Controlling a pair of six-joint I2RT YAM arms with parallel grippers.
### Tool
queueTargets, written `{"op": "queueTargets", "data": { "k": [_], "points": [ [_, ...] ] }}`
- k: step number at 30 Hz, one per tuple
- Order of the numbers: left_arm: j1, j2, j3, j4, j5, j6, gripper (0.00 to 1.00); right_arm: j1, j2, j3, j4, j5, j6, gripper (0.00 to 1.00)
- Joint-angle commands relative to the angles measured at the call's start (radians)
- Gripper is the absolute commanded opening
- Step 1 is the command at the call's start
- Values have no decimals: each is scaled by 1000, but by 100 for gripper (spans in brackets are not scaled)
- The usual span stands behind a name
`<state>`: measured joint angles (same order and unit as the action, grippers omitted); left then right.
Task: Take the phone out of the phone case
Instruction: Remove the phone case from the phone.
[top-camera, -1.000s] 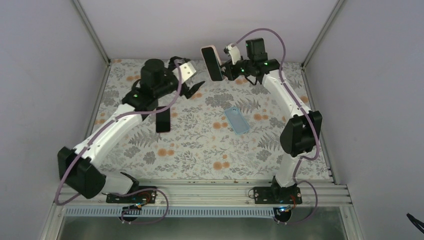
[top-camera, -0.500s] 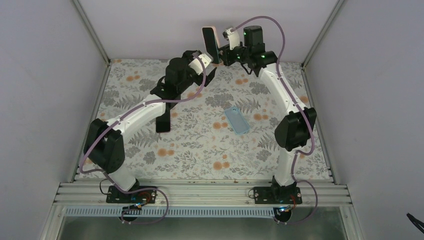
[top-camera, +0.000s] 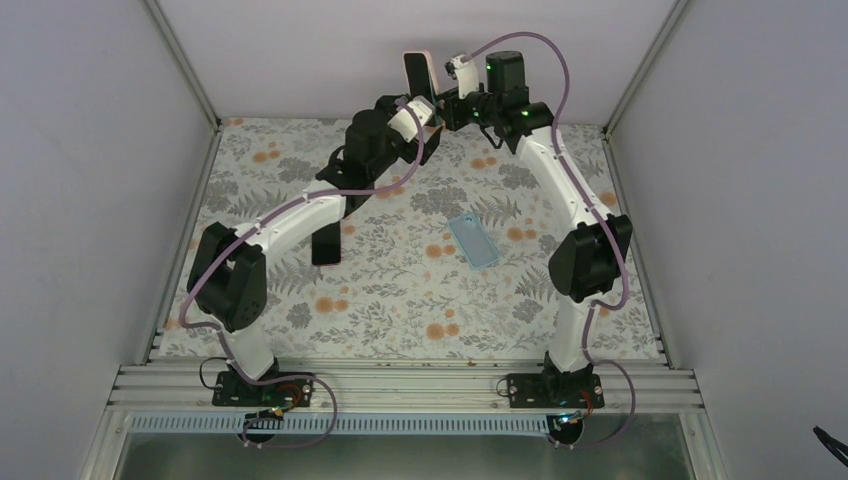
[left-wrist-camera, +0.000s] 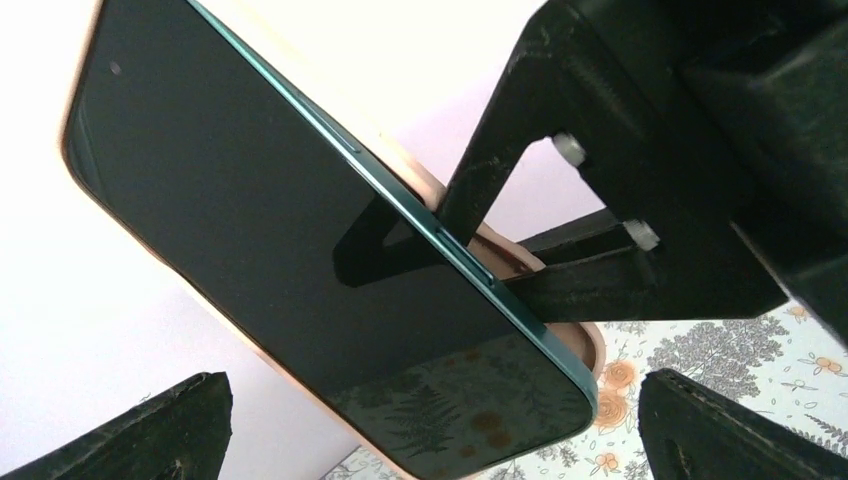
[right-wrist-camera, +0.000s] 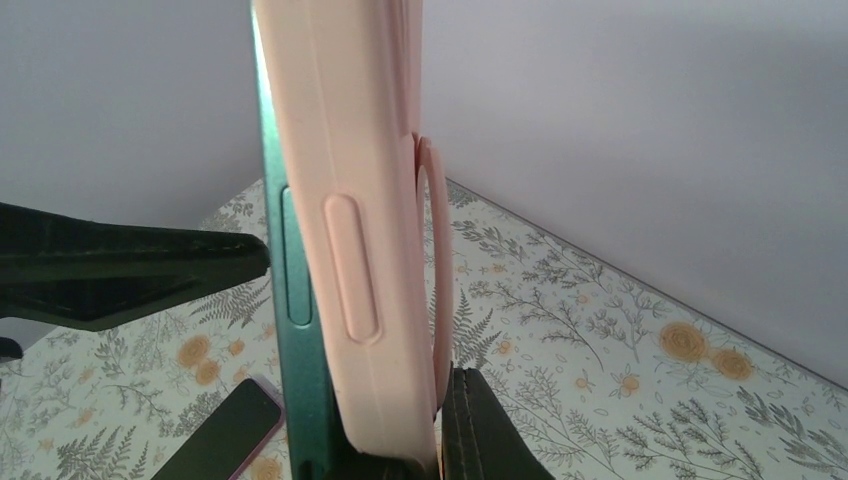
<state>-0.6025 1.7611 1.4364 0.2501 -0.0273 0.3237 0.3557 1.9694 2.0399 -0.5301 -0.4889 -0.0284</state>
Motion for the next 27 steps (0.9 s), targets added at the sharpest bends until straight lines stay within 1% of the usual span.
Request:
{"op": "queueTargets", "data": {
  "k": [1,8,12,15,18,20,23,25,27],
  "points": [
    [-4,20,44,23,-35,-24,100,14,-11,39,85,-25,25,3],
    [-4,50,86,24,-150,-28,100,22,-32,16,99,-29,30,3],
    [-8,86,140,-11,-251,-11,100,28,-37,16,100,-32,39,3],
    [-8,81,113,22,-348,-1,98,32,-53,2,105,-26,40,3],
    [-8,54,39,116,-442,19,95,32,-70,-13,111,-28,44,3],
    [-8,28,-22,215,-508,54,91,34,-77,-23,113,-30,48,3],
    [-7,11,-80,364,-587,173,86,35,-92,-54,124,-37,59,3],
    [-6,11,-103,483,-645,271,86,37,-101,-78,137,-48,68,3],
    [1,5,-123,589,-654,349,86,43,-107,-102,149,-59,80,3]
  ]
}}
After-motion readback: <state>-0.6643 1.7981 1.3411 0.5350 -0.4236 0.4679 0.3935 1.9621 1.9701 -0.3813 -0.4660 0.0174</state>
